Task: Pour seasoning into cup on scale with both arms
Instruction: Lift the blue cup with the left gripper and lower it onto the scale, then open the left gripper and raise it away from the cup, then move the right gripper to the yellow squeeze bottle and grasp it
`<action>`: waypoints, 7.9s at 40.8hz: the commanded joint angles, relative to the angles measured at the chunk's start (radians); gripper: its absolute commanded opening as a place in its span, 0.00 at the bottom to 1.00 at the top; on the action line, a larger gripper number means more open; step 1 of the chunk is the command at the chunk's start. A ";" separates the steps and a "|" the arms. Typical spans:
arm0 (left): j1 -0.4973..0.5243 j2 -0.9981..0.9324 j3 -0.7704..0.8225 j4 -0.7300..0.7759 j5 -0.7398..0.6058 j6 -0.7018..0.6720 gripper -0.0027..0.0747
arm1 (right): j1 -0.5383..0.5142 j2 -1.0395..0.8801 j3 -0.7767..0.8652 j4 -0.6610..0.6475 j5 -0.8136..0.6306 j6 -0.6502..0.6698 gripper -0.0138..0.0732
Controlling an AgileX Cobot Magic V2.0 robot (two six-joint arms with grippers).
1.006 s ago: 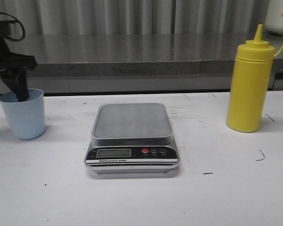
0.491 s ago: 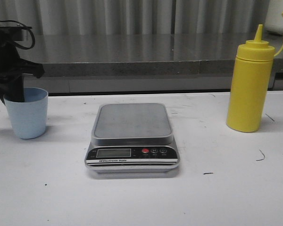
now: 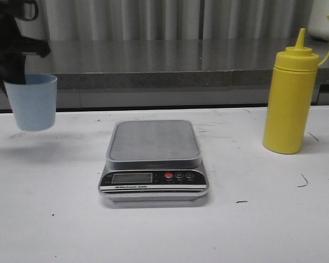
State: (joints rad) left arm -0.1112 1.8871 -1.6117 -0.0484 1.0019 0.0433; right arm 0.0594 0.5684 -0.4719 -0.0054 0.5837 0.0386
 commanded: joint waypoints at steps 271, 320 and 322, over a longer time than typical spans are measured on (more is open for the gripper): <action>-0.361 -1.300 0.877 0.148 -0.297 -0.135 0.51 | 0.160 1.203 0.106 0.166 -1.850 -0.052 0.85; -0.361 -1.300 0.877 0.148 -0.297 -0.135 0.51 | 0.119 1.423 -0.279 0.121 -1.734 0.028 0.70; -0.361 -1.300 0.877 0.148 -0.297 -0.135 0.50 | 0.119 1.423 -0.279 0.121 -1.732 0.028 0.63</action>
State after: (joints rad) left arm -0.4645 0.5846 -0.7086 0.1050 0.7705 -0.0876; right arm 0.1850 2.0370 -0.7298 0.1358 -1.0974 0.0641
